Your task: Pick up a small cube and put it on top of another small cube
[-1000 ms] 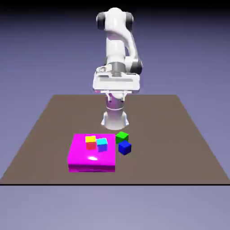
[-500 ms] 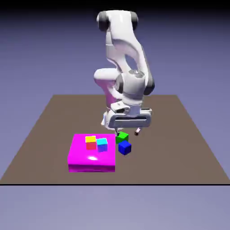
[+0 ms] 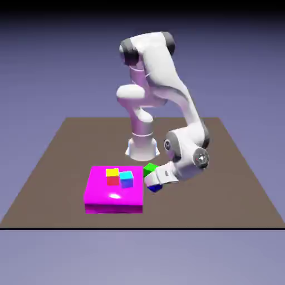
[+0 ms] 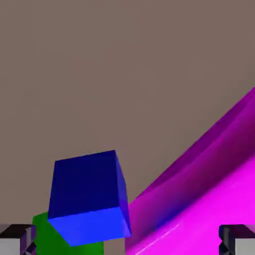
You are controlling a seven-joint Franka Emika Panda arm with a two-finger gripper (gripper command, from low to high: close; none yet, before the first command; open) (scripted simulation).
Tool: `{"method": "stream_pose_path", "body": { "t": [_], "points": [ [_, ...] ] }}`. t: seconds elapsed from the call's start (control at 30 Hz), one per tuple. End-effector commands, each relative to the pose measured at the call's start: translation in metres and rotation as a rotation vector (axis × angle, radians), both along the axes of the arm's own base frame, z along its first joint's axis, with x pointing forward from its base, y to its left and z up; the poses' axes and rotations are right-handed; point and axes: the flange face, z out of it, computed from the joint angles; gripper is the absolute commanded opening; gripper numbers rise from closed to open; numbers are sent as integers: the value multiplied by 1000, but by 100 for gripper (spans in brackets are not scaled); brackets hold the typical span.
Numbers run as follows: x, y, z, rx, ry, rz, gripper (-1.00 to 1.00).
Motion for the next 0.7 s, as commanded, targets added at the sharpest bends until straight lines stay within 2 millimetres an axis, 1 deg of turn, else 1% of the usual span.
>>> {"method": "stream_pose_path", "body": {
  "t": [0.0, 0.2, 0.23, 0.27, 0.37, 0.4, 0.43, 0.47, 0.57, 0.6, 0.67],
  "points": [
    [-3, 3, -7, -19, 43, 13, 0],
    [-20, 17, -48, -133, 290, 94, 0],
    [-23, 19, -53, -151, 326, 107, 0],
    [-23, 19, -53, -151, 326, 107, 0],
    [-53, -8, -83, -152, 326, 107, 0],
    [-59, -12, -88, -151, 326, 107, 0],
    [-59, -12, -88, -151, 326, 107, -100],
    [-59, -12, -88, -151, 326, 107, -100],
    [-28, 14, -59, -152, 326, 107, -100],
    [-29, 21, -52, -154, 350, 113, -100],
    [-40, 11, -41, -162, 398, 159, -100]
  ]
}}
